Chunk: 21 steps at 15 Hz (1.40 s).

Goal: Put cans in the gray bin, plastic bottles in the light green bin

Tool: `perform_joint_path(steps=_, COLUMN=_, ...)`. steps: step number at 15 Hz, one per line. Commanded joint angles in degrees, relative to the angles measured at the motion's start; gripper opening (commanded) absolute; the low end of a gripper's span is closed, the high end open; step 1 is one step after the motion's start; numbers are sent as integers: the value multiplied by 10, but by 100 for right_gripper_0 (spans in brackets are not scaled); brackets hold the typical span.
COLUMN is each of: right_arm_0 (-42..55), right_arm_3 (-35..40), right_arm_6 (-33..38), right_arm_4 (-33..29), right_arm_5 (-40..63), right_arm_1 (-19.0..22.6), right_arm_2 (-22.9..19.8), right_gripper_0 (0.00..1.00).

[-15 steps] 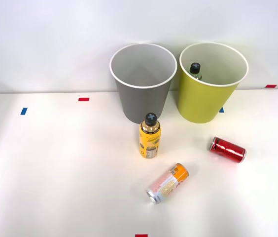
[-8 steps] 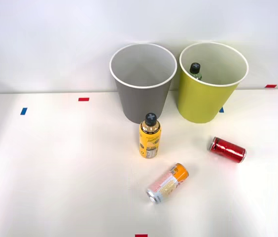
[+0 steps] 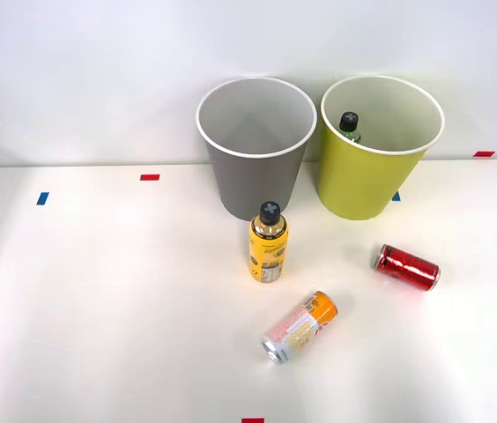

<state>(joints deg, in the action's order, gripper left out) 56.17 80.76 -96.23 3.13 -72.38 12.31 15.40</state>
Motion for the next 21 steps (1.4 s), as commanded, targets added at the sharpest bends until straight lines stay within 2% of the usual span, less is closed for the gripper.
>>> perform_joint_path(steps=1, right_arm_0=0, right_arm_3=0, right_arm_6=0, right_arm_4=0, right_arm_5=0, right_arm_1=0, right_arm_2=0, right_gripper_0=87)
perform_joint_path(steps=21, right_arm_0=0, right_arm_3=0, right_arm_6=0, right_arm_4=0, right_arm_5=0, right_arm_1=0, right_arm_2=0, right_gripper_0=88)
